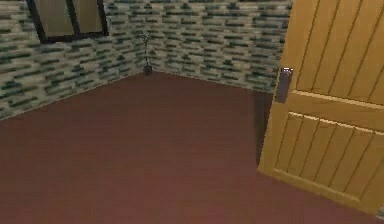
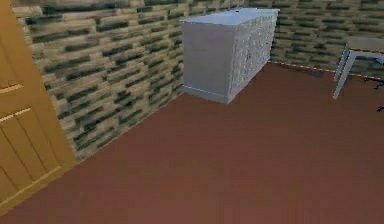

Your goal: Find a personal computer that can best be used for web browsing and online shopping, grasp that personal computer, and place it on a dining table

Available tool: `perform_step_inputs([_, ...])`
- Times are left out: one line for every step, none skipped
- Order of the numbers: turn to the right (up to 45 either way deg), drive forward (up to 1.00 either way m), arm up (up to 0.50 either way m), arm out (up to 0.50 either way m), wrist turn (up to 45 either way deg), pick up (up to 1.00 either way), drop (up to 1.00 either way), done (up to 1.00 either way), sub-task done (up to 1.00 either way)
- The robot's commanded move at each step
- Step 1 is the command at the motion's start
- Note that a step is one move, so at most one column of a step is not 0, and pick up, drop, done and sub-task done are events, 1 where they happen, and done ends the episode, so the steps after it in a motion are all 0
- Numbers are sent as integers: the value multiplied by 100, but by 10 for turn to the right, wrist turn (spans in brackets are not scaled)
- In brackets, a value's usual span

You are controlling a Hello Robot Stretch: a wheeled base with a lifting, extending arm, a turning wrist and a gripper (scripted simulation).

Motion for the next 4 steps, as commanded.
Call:
perform_step_inputs([0,100,0,0,0,0,0,0,0])
perform_step_inputs([0,55,0,0,0,0,0,0,0])
perform_step_inputs([450,0,0,0,0,0,0,0,0])
perform_step_inputs([30,0,0,0,0,0,0,0,0])
